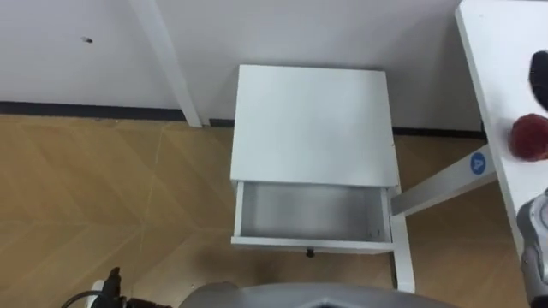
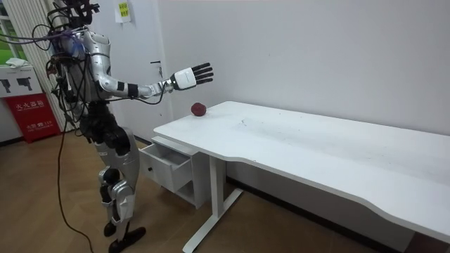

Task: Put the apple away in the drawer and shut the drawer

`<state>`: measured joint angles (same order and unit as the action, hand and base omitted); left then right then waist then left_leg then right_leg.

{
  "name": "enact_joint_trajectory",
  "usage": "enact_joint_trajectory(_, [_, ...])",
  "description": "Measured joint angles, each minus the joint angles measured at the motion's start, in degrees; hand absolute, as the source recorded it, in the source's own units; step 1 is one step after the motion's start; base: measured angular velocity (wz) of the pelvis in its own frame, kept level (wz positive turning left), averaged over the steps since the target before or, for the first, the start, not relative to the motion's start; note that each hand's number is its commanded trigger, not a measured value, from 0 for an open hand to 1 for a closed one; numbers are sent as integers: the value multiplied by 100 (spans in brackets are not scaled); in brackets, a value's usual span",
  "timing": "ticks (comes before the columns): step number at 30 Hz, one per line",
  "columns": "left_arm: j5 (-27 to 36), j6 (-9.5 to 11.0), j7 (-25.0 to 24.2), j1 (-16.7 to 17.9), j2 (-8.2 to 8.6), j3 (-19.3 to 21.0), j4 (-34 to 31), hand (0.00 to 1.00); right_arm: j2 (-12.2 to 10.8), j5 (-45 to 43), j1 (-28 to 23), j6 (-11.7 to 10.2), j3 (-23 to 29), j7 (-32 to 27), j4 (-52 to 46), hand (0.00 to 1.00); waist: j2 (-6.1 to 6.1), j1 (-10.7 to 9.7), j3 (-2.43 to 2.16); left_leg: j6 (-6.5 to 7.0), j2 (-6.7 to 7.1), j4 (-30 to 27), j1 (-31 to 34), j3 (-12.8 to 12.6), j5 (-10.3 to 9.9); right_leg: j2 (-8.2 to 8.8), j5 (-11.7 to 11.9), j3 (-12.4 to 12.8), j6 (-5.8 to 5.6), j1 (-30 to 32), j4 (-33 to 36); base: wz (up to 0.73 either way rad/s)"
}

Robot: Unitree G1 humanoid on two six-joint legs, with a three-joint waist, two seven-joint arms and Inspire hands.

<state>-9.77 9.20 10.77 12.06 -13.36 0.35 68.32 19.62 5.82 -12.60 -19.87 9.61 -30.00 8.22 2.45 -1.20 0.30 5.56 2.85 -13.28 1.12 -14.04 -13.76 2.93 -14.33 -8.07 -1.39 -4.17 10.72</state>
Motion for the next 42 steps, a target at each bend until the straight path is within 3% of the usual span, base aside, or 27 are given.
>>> enact_joint_trajectory(3, [-7, -50, 24, 18, 10, -2, -98, 0, -18, -112, -1, 128, -106, 320, 115, 0, -35, 1, 14, -2, 0, 2, 1, 8, 1, -2, 0, 9, 1, -4, -3, 1])
enact_joint_trajectory(7, [-7, -53, 42, 94, 4, -2, -197, 0, -18, -118, 1, 128, -117, 474, 136, 0, -55, -6, 28, -3, 1, 2, -44, 26, 2, -5, 2, 1, 4, -62, -12, 0])
enact_joint_trajectory(13, [-118, -67, 47, 213, 5, -1, -313, 0, -18, -188, 7, 236, -112, 525, 330, 0, -65, -32, 16, -6, 0, 4, -78, 23, 4, -5, 5, 4, 7, -84, -10, 0])
enact_joint_trajectory(18, [-108, -67, 80, 229, 5, -2, -312, 0, -18, -185, 17, 246, -104, 578, 606, 0, -55, -48, -9, -7, -1, -11, -90, 25, 5, -6, 9, 5, 11, -104, 1, 0])
enact_joint_trajectory(42, [-109, -37, -38, 231, 5, 75, -304, 0, -18, -195, 35, 223, 131, 366, 546, 0, -34, -100, -15, -7, -6, -17, -171, 17, 6, -7, 14, 9, 15, -169, 16, 0])
